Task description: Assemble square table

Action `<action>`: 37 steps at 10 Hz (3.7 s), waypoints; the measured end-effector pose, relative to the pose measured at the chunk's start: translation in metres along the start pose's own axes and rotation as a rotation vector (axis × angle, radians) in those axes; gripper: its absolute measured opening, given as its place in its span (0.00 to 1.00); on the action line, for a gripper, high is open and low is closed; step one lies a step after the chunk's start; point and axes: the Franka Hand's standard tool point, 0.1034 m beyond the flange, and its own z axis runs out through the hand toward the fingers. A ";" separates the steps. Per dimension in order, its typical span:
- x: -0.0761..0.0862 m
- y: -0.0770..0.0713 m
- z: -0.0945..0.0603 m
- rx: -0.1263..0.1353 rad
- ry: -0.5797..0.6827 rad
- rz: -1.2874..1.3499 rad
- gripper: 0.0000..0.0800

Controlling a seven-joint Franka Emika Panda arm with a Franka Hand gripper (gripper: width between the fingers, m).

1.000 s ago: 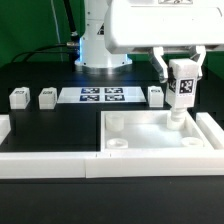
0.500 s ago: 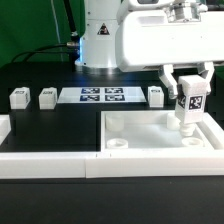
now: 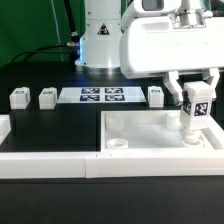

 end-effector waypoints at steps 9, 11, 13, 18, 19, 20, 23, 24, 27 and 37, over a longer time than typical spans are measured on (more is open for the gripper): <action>-0.004 -0.016 0.017 -0.008 0.072 -0.001 0.36; -0.005 -0.016 0.017 -0.007 0.070 -0.001 0.70; -0.005 -0.016 0.017 -0.007 0.070 -0.001 0.78; -0.005 -0.016 0.017 -0.007 0.070 -0.001 0.81; -0.005 -0.016 0.017 -0.006 0.062 -0.001 0.81; 0.000 -0.013 0.013 0.003 0.007 0.003 0.81; 0.013 -0.011 0.005 0.026 -0.099 0.009 0.81; 0.014 -0.013 0.007 0.040 -0.158 0.010 0.81; 0.009 -0.011 0.006 0.084 -0.397 0.016 0.81; 0.010 -0.008 0.012 0.044 -0.537 0.264 0.36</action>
Offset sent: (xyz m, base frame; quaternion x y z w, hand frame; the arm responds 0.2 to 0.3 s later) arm -0.0023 -0.0008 -0.0089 -0.0098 0.0080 -0.0026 0.9999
